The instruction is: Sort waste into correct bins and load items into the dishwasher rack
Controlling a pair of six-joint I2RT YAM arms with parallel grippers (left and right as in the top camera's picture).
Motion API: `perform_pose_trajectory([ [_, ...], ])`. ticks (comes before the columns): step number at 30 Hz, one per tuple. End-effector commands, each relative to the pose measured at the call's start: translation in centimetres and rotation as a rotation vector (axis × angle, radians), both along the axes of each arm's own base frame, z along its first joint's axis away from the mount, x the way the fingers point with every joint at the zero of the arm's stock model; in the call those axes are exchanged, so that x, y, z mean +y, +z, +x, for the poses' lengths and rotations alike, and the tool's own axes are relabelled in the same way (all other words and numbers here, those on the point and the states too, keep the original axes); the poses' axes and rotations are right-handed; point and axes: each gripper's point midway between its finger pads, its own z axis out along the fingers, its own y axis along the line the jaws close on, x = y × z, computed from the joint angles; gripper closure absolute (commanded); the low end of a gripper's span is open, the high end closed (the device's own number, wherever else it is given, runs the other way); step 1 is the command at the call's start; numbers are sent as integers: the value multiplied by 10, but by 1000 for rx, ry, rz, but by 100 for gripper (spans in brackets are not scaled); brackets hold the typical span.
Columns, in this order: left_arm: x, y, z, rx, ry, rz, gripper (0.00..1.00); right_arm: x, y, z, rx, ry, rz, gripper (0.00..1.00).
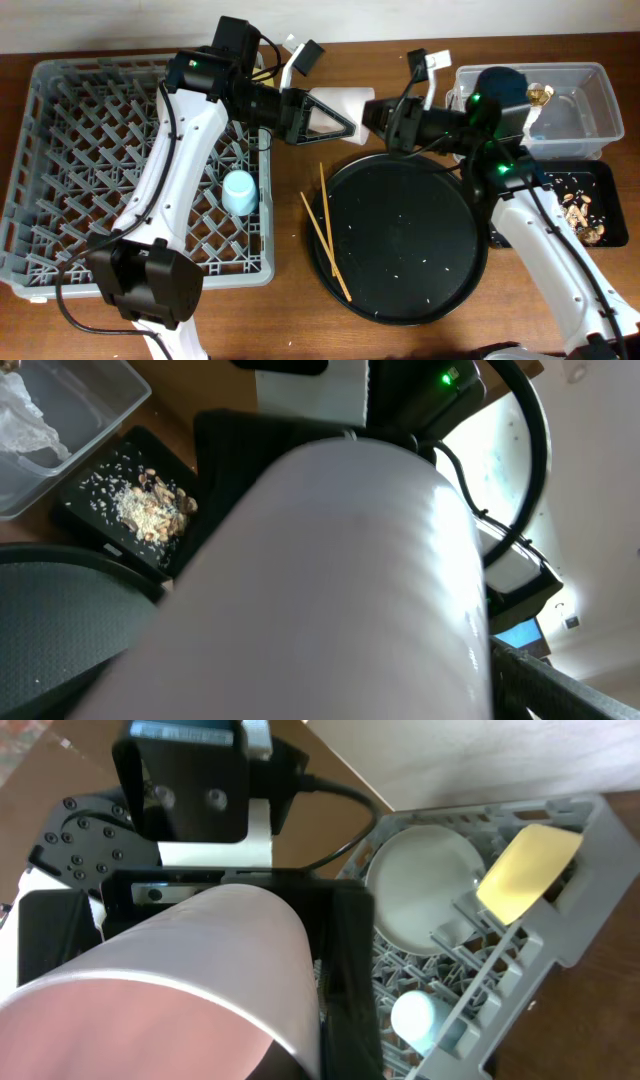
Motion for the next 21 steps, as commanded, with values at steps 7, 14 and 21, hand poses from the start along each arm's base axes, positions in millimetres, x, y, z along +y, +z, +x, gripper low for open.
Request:
perform_pose_trajectory([
  [7,-1,5,-1,-34,-6,-13,11,11,-15,5,53,1,-17,78],
  [14,0,5,-1,-34,-4,-13,20,11,-15,5,46,0,-20,30],
  [21,9,5,6,-34,22,-12,20,-4,-16,16,46,-51,-21,24],
])
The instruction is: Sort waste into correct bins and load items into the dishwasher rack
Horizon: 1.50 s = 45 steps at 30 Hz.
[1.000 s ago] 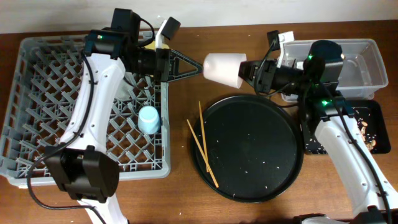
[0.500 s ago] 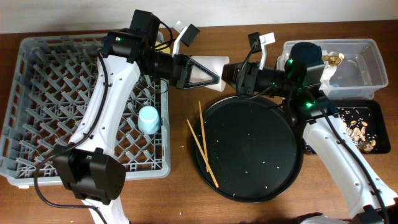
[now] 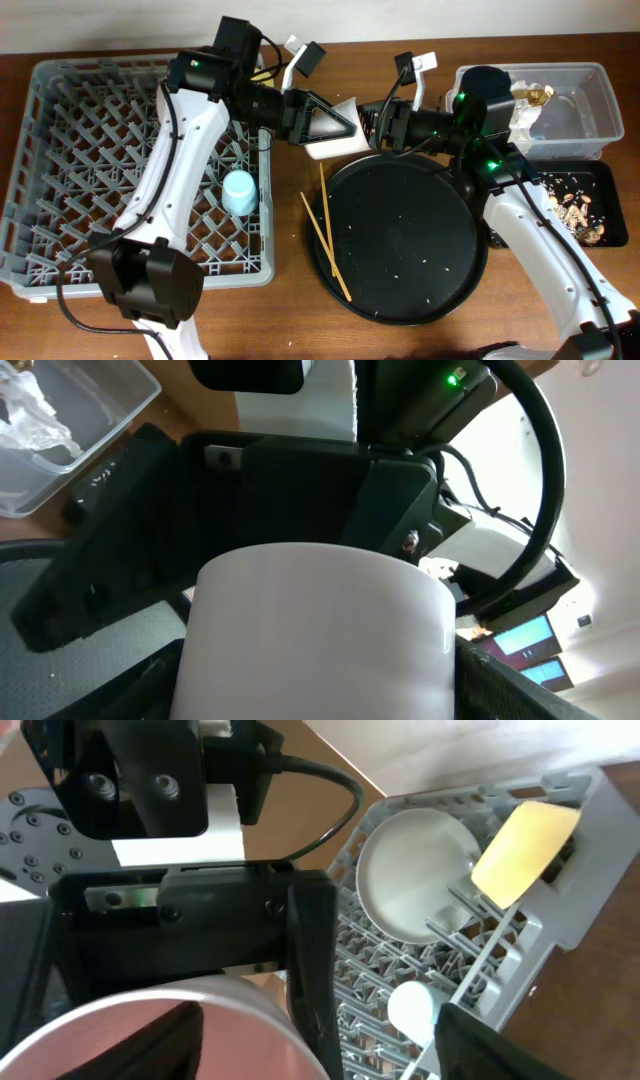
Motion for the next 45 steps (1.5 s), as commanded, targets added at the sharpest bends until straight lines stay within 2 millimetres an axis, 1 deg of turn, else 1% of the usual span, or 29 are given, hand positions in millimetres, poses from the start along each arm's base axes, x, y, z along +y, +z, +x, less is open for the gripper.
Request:
perform_pose_trajectory([
  [1,13,10,7,-20,28,-32,20,-17,-1,12,-8,-56,-6,24],
  [3,21,10,13,-19,51,-31,20,-23,-1,15,-9,-71,-6,24],
  [6,28,10,18,-19,70,-30,20,-30,-1,18,-9,-89,-6,24],
  [11,28,10,18,-20,73,-30,20,-32,-1,20,-8,-97,-7,23],
  [15,36,9,24,-18,95,-26,20,-33,-2,20,0,-97,-7,24],
  [18,37,4,25,-24,106,5,20,-30,-3,15,8,-72,-3,25],
  [21,37,3,25,-21,108,10,20,-33,-2,18,0,-85,-4,25],
  [22,37,-1,27,-24,115,34,20,-34,-2,19,1,-89,-4,26],
  [23,39,-11,28,-24,131,88,20,-35,-2,18,2,-88,-3,26],
  [25,46,-36,32,-19,173,239,20,-35,-2,19,15,-93,0,27],
  [27,51,-49,34,-21,194,322,20,-35,-2,18,21,-92,3,27],
  [30,54,-55,31,-49,180,354,20,-35,-6,16,47,-86,0,28],
  [31,55,-59,31,-52,181,381,20,-38,-9,17,62,-91,-2,28],
  [32,51,-79,26,-81,168,512,20,-72,-9,24,77,-130,12,29],
  [33,48,-84,24,-95,158,544,20,-89,-9,27,81,-153,20,29],
  [34,41,-90,21,-124,140,589,20,-111,-10,30,90,-190,27,29],
  [35,31,-97,18,-173,119,639,20,-131,-12,33,93,-228,26,30],
  [37,12,-111,15,-296,90,754,20,-162,-20,35,95,-294,3,30],
  [39,-5,-123,15,-360,91,840,19,-177,-29,35,93,-329,-28,30],
  [41,-21,-141,14,-403,65,896,20,-182,-31,35,86,-341,-41,30],
  [43,-36,-163,11,-418,22,936,20,-186,-32,35,81,-350,-49,30],
  [45,-55,-198,4,-391,-49,963,20,-187,-33,35,81,-352,-52,29],
])
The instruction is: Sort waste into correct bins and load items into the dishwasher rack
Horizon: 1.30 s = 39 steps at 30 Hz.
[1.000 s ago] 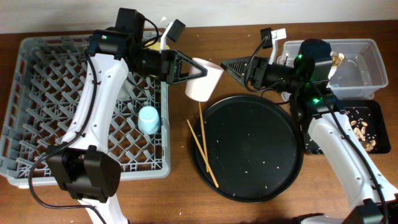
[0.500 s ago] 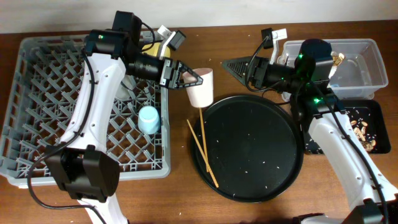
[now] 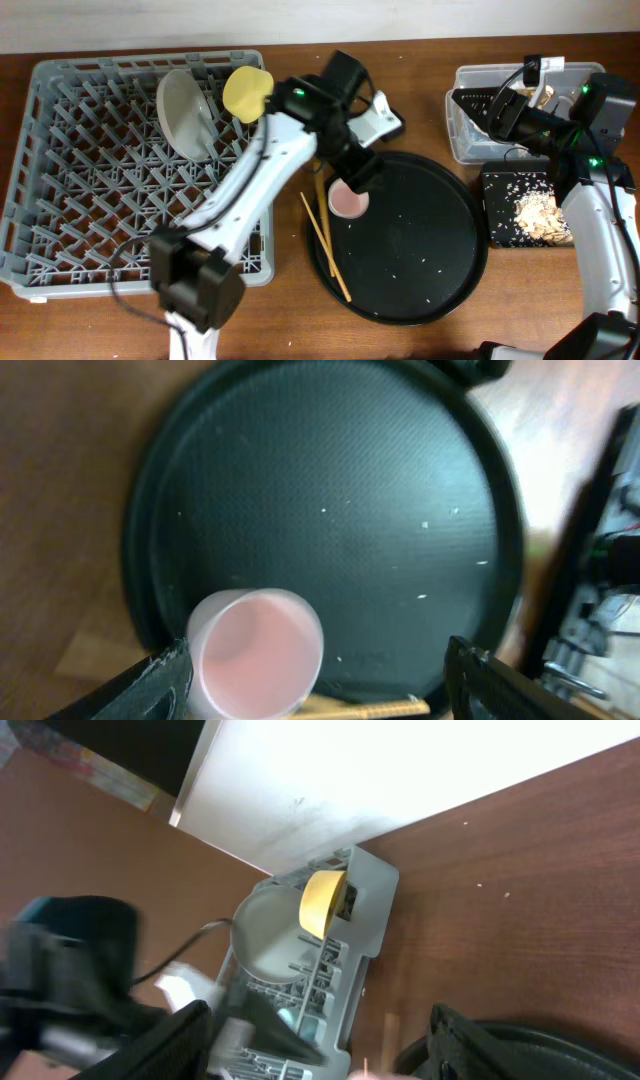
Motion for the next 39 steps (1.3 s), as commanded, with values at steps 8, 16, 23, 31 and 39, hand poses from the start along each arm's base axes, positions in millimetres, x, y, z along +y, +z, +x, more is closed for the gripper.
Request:
perform_pose_trajectory([
  [8,-16,-45,13,56,69,78,20,-7,-20,-3,61,-39,-47,30],
  [16,127,129,84,-96,602,-63,13,80,-116,-40,401,-58,-471,39],
  [23,151,121,85,-67,649,-23,4,144,-209,-62,626,0,-636,51],
  [31,149,121,81,-35,638,-45,4,149,-148,-44,526,92,-414,96],
  [39,100,231,30,149,90,-845,1,133,41,-36,-194,499,66,96],
])
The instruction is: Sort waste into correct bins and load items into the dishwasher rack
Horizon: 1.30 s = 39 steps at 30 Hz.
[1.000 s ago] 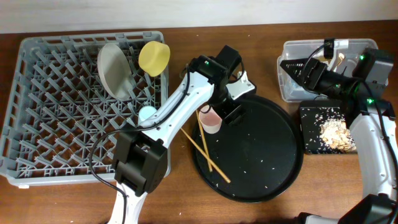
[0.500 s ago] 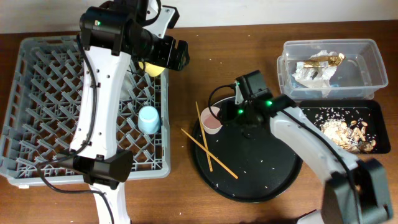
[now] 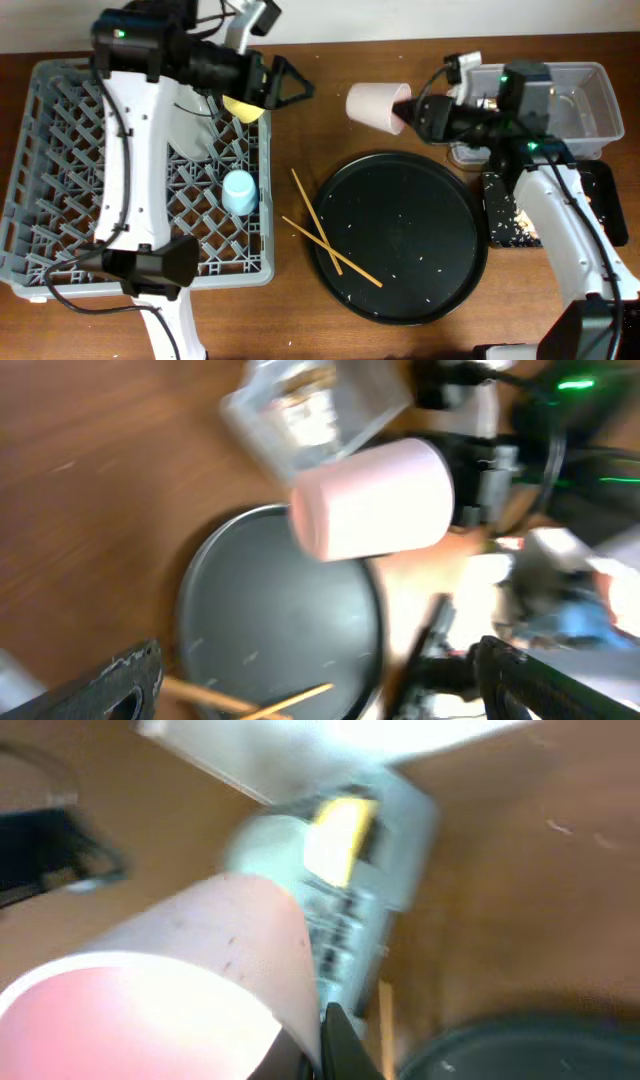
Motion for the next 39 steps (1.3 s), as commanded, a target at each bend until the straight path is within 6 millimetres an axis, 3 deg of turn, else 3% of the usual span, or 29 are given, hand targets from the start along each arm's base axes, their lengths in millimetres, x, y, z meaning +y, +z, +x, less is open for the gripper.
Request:
perform_pose_trajectory([
  [1,-18,59,-30,-74,-215,-357,1,34,53,-40,-153,281,120,96],
  [6,-33,60,-40,-66,-259,-364,1,61,95,-56,-319,365,166,96],
  [9,-43,55,-45,-52,-278,-349,1,61,100,-56,-340,359,171,96],
  [11,-60,49,-54,-38,-326,-348,1,59,104,-43,-347,281,178,96],
  [19,-77,46,-70,6,-373,-347,2,55,106,-30,-358,201,181,96],
  [21,-78,47,-70,6,-377,-355,19,55,106,-30,-354,202,181,96],
  [24,-78,47,-70,5,-377,-355,25,56,104,-32,-344,217,180,96],
  [28,-77,47,-69,-4,-377,-356,24,59,100,-42,-328,278,176,96],
  [31,-78,50,-68,-24,-384,-367,14,60,98,-44,-315,294,175,96],
  [34,-77,50,-67,-23,-382,-368,15,60,97,-45,-304,297,175,96],
  [39,-77,50,-67,-23,-382,-367,39,59,97,-43,-308,289,174,92],
])
